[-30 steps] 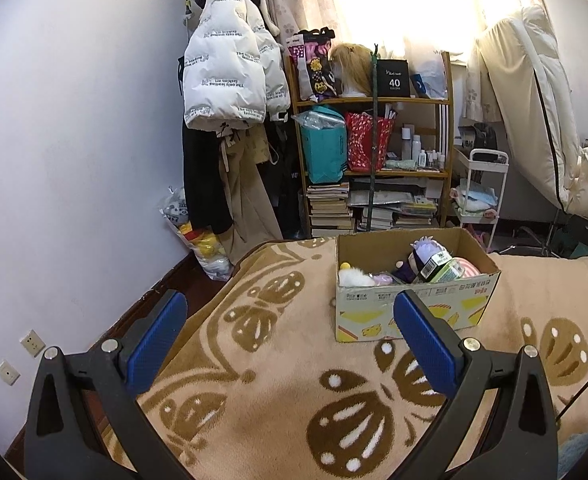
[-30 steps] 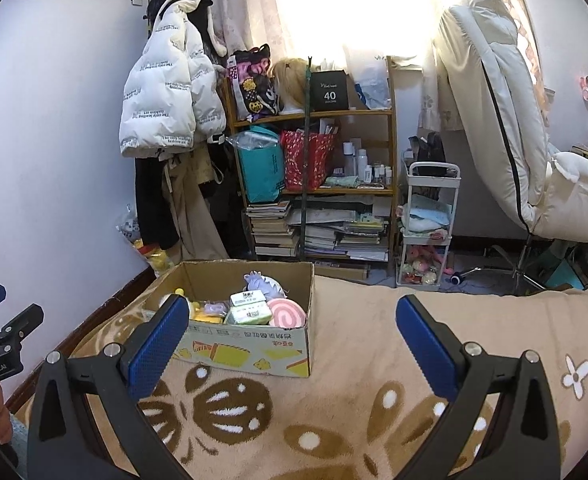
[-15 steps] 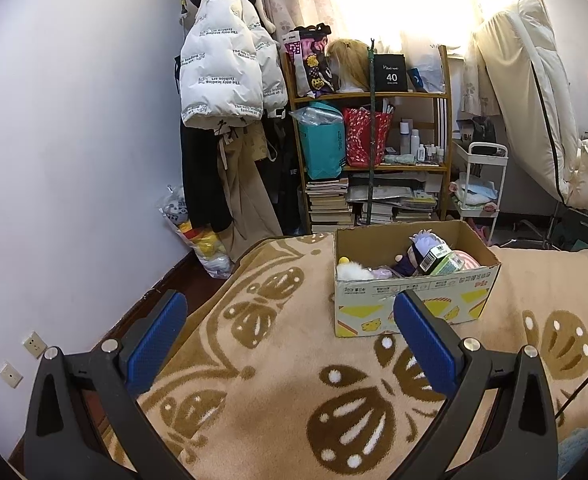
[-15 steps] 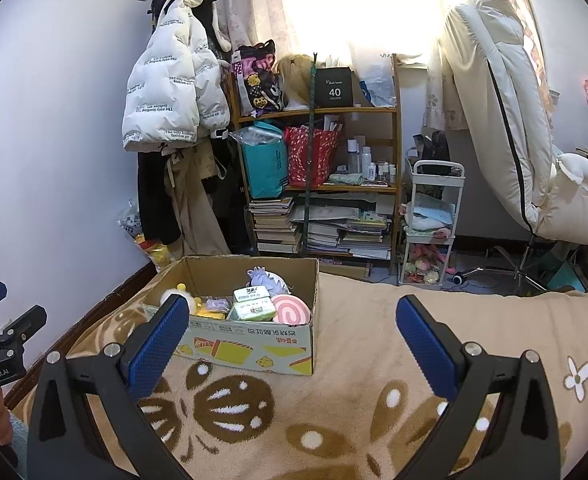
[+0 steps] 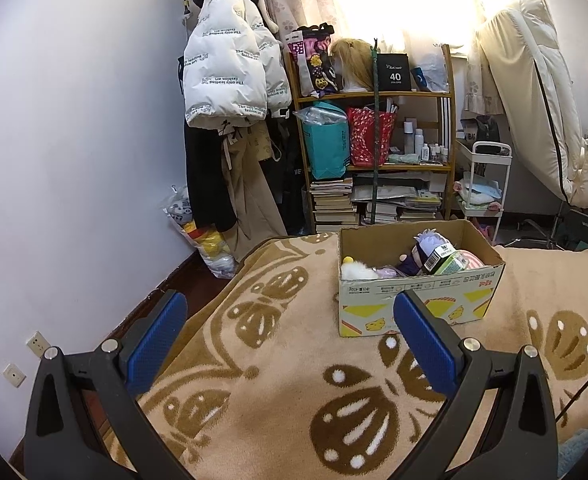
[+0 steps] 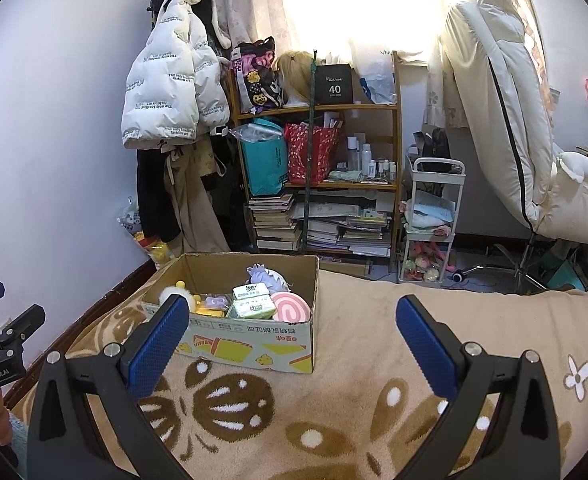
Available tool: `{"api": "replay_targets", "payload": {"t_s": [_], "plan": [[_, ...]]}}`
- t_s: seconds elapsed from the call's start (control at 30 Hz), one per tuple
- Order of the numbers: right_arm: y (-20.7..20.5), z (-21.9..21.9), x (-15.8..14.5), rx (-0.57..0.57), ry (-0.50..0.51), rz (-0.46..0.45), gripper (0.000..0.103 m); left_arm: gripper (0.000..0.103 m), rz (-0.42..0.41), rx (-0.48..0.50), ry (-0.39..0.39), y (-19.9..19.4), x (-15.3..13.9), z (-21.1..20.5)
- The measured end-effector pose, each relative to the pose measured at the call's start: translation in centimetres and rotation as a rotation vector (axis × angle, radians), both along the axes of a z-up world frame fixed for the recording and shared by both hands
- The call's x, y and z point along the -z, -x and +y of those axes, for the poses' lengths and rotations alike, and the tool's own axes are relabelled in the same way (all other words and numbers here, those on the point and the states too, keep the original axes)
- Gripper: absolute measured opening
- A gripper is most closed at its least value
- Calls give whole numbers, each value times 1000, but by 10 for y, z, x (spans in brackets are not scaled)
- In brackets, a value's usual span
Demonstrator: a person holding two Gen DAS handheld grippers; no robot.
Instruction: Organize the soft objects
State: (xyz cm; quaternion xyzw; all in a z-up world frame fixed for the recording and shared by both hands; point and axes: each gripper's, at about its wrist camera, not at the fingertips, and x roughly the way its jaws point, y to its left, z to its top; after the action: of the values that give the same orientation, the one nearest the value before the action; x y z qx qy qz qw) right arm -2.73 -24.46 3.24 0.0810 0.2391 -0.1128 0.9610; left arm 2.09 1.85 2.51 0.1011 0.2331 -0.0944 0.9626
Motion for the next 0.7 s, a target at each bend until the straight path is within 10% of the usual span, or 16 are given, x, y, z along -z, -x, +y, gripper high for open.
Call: {"api": "replay_targets", "payload": {"t_s": [0.7], "plan": [[-1,-9,5,22,-2,0,103,102,9,6,-5,-1,2,-1]]}}
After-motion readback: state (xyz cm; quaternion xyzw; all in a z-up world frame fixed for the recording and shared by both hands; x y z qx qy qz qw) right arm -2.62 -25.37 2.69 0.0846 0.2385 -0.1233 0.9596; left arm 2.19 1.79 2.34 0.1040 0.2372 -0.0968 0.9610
